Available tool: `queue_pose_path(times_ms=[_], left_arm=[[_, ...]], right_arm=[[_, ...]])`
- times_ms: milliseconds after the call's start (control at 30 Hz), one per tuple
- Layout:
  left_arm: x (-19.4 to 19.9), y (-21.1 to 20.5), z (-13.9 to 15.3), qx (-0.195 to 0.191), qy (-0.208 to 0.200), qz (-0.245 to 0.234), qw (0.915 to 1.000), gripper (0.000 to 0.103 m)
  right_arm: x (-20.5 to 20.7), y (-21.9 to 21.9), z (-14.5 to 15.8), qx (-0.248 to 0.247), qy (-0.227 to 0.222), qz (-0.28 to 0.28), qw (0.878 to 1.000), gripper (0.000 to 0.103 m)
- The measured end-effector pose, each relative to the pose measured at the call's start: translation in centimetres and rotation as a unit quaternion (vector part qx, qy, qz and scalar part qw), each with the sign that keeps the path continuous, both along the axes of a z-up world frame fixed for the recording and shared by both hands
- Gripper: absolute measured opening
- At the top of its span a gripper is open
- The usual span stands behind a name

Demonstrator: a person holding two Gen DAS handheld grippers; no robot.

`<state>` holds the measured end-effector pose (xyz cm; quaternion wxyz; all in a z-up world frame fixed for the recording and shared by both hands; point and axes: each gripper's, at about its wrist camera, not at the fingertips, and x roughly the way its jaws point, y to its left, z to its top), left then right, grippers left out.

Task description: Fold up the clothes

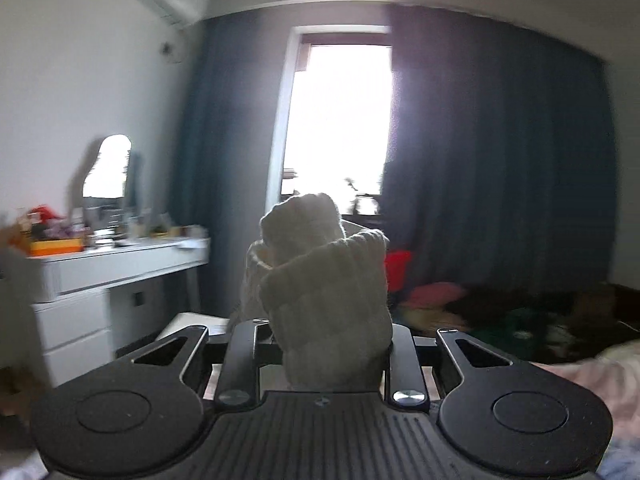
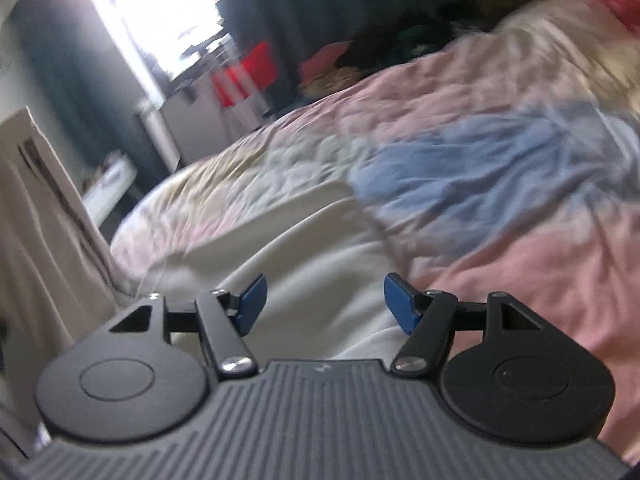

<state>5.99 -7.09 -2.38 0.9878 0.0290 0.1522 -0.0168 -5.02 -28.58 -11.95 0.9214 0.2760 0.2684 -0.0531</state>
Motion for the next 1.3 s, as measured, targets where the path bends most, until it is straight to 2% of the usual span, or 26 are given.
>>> queue_pose_path(times_ms=[167,300,333,433,467,500,533,600,700,800,867,933,1000,1167,1300], left_arm=[[-0.2,-10.1,-4.4,0.036,0.037,-0.079,0.9955,0.026],[-0.4,-18.1,-8.0,0.065,0.067,-0.142,0.9855,0.028],[-0.2,-18.6,-8.6,0.068,0.078,-0.158,0.9821,0.029],[0.6,-18.6,-10.2,0.069,0.115,-0.207,0.9692,0.038],[0.9,-18.5,-10.8,0.069,0.127,-0.223,0.9641,0.057],[0.8,-18.2,-10.5,0.064,0.134,-0.240,0.9593,0.073],[0.8,-17.7,-9.9,0.067,0.134,-0.245,0.9579,0.093],[0.2,-16.4,-8.7,0.079,0.131,-0.254,0.9551,0.094],[-2.7,-14.2,-7.0,0.098,0.117,-0.295,0.9430,0.099],[-5.6,-11.0,-5.7,0.096,0.113,-0.314,0.9379,0.101],[-6.8,-8.6,-5.3,0.085,0.119,-0.306,0.9406,0.101],[-7.4,-6.3,-5.0,0.076,0.112,-0.288,0.9479,0.101],[-7.6,-4.5,-5.1,0.071,0.104,-0.267,0.9555,0.101],[-6.4,-0.5,-5.0,0.012,0.137,-0.213,0.9674,0.101],[-5.3,1.6,-4.8,-0.015,0.150,-0.180,0.9719,0.101]], right_arm=[[-1.8,-4.1,0.1,0.045,-0.013,-0.071,0.996,0.069],[-3.6,-6.6,0.0,0.069,-0.025,-0.115,0.991,0.069],[-3.9,-7.1,-0.1,0.078,-0.026,-0.119,0.990,0.069],[-4.2,-7.8,-0.6,0.105,-0.028,-0.119,0.987,0.069],[-4.0,-7.7,-0.6,0.107,-0.031,-0.114,0.987,0.069],[-3.9,-7.6,-0.6,0.109,-0.034,-0.109,0.987,0.069],[-3.7,-7.5,-0.6,0.111,-0.037,-0.103,0.988,0.069],[-3.4,-7.3,-0.5,0.115,-0.044,-0.093,0.988,0.069],[-3.1,-7.1,-0.8,0.129,-0.046,-0.083,0.987,0.069],[-3.0,-7.0,-1.3,0.155,-0.045,-0.070,0.984,0.069],[-2.7,-6.5,-1.7,0.180,-0.045,-0.049,0.981,0.069],[-2.2,-5.6,-2.2,0.198,-0.038,-0.028,0.979,0.069],[-1.3,-4.4,-2.5,0.198,-0.025,-0.007,0.980,0.074],[1.3,-0.4,-3.1,0.149,0.008,0.052,0.987,0.075],[3.2,1.6,-4.1,0.105,0.028,0.050,0.993,0.074]])
